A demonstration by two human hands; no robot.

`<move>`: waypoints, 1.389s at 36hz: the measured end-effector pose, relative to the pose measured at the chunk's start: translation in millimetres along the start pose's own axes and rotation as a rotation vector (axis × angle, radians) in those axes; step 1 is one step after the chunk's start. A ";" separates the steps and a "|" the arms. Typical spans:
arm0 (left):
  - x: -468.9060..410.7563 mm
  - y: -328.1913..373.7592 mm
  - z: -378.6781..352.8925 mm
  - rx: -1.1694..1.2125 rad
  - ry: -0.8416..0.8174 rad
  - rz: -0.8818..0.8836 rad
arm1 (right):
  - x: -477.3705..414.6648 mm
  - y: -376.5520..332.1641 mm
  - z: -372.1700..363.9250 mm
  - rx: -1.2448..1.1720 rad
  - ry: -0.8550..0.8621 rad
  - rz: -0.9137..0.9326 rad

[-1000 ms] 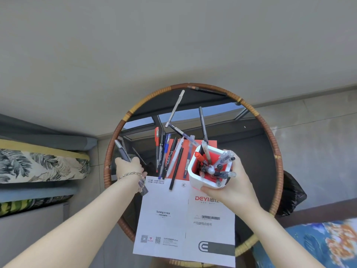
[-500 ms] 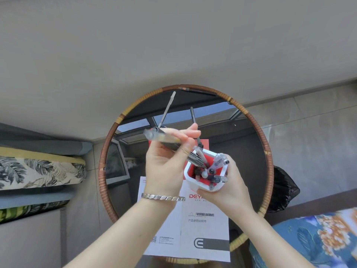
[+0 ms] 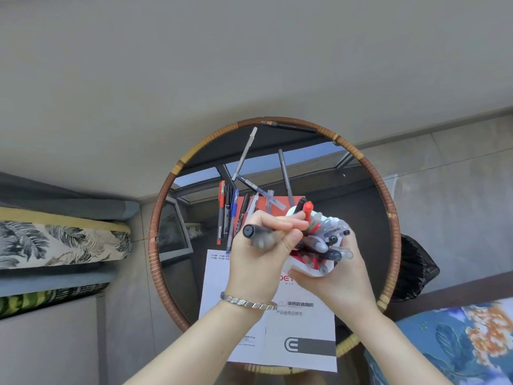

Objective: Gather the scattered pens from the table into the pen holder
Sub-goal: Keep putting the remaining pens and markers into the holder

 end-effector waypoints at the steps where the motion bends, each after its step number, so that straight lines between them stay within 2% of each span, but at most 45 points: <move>1: 1.0 -1.9 1.0 -0.013 0.014 0.019 | 1.0 -0.2 1.6 -0.003 0.021 -0.004; 7: 3.0 -10.8 -0.9 -0.118 -0.057 0.066 | 0.7 3.2 6.1 0.008 0.039 -0.046; 10: 0.6 -14.3 -2.7 -0.339 -0.114 0.109 | 2.0 -0.2 2.5 0.070 -0.003 -0.037; 12: -0.2 -8.2 -2.5 -0.483 -0.095 0.075 | 2.8 -1.0 1.2 0.120 -0.033 -0.040; 15: 0.3 5.9 0.1 -0.508 -0.042 -0.030 | 1.4 -1.8 0.9 0.163 -0.051 -0.022; 17: -0.6 12.5 2.0 -0.539 -0.072 -0.146 | 1.1 -3.2 1.5 0.172 -0.051 -0.023; 21: 0.8 9.6 -7.2 -0.946 -0.265 -0.495 | 1.7 -6.5 0.9 0.173 -0.048 -0.028; 23: 3.0 -3.9 -10.9 -1.092 -0.335 -0.526 | 1.7 -8.3 -0.5 0.171 -0.051 -0.022; 26: 6.0 -16.4 -14.7 -1.052 -0.414 -0.428 | 1.2 -10.6 0.2 0.161 -0.048 -0.019; 28: 4.5 -20.1 -15.3 -0.848 -0.474 -0.229 | -0.7 -6.7 4.0 0.154 -0.038 -0.031; 29: 0.8 -19.7 -13.4 -0.743 -0.449 -0.148 | -2.5 -3.2 6.2 0.137 -0.027 -0.046; 31: -15.4 -22.6 0.8 -0.640 -0.242 -0.085 | -6.4 4.9 11.7 0.091 -0.005 -0.082; 33: -38.9 -41.8 27.9 -0.664 0.034 0.056 | -10.4 10.5 15.1 0.077 -0.002 -0.088; 35: -60.9 -71.5 58.6 -0.810 0.238 0.269 | -15.3 14.2 17.2 0.076 0.007 -0.085; 37: -78.6 -94.2 83.9 -0.970 0.350 0.383 | -20.5 17.2 17.0 0.066 0.011 -0.089; 40: -98.7 -115.4 101.5 -1.170 0.332 0.465 | -26.2 23.1 15.3 0.067 0.005 -0.096; 43: -108.5 -126.1 103.9 -1.273 0.281 0.480 | -28.4 23.4 14.0 0.050 0.003 -0.100; 50: -108.2 -135.6 97.3 -1.170 0.280 0.506 | -30.7 20.1 11.9 0.040 -0.007 -0.085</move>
Point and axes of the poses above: each hand's wrist, its own x-axis away from the middle knuckle, its own z-axis out of the back of the hand, y = z × x, the point moved 6 cm from there along -x, towards the middle knuckle, and after that the axes turned 5 degrees about -x, right-handed, at the moved point
